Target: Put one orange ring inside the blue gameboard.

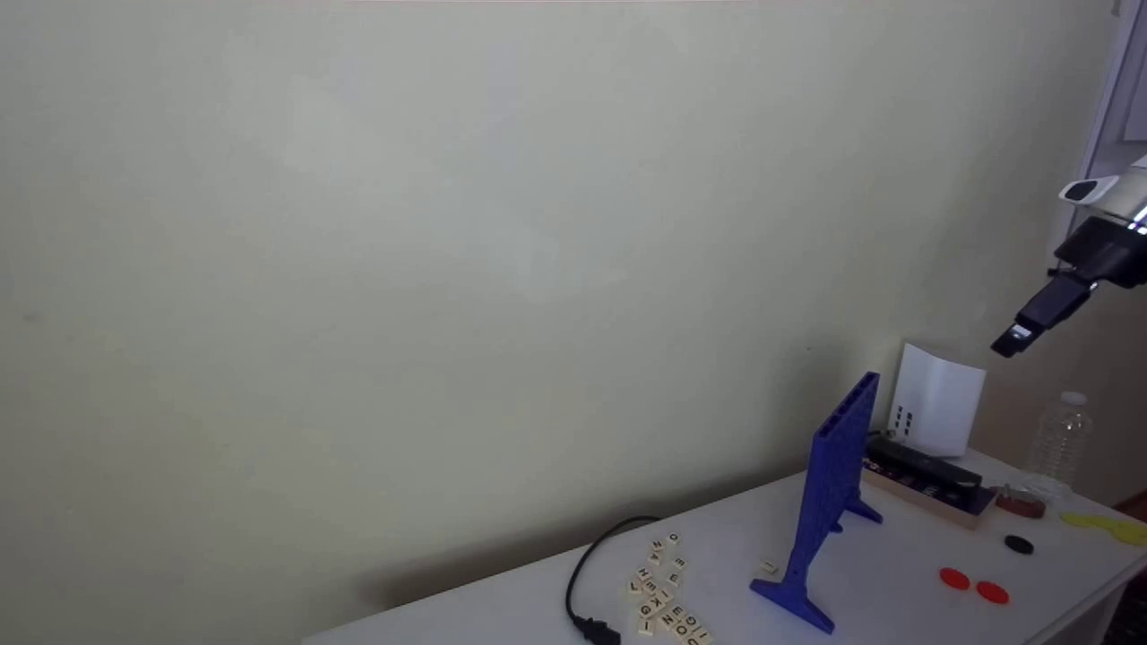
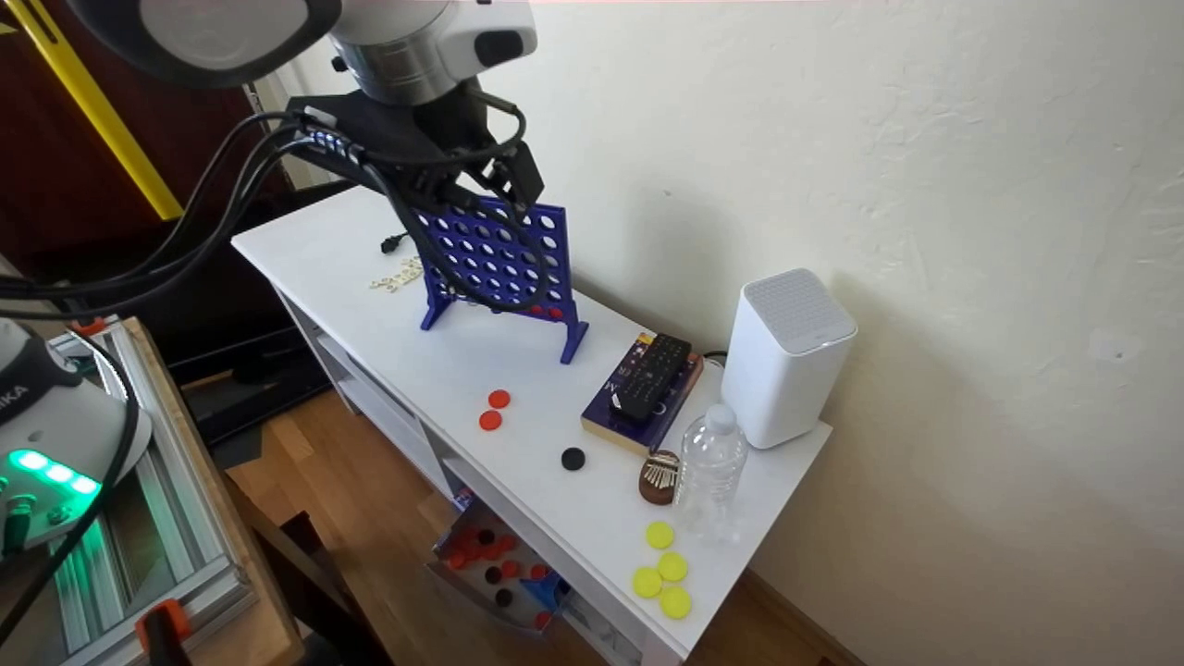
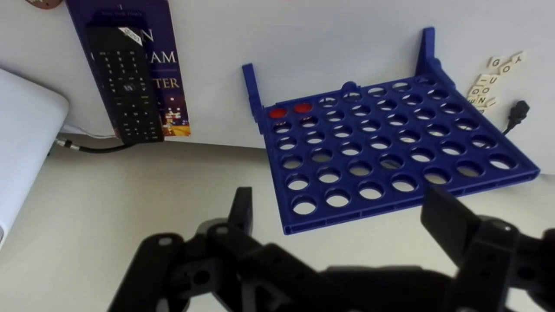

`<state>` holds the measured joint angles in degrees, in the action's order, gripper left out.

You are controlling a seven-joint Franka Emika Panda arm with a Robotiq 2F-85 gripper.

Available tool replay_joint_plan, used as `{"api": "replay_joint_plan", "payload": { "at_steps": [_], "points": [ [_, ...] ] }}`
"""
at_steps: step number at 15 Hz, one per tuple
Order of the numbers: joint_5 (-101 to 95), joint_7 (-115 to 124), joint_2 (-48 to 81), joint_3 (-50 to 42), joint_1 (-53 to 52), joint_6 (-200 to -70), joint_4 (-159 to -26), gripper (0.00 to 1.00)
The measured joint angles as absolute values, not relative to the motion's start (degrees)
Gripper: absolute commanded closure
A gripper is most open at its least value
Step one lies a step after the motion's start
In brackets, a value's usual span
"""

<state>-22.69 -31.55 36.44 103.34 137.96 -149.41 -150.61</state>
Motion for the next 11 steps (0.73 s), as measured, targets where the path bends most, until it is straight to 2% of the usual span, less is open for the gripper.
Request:
{"api": "replay_joint_plan", "payload": {
  "at_steps": [6, 11],
  "points": [
    [-25.24, -31.05, 36.34, 106.4, 140.14, -139.61, -148.76, 0.0],
    [-28.85, -31.03, 35.43, 106.4, 139.93, -136.34, -148.28, 0.0]
  ]
}}
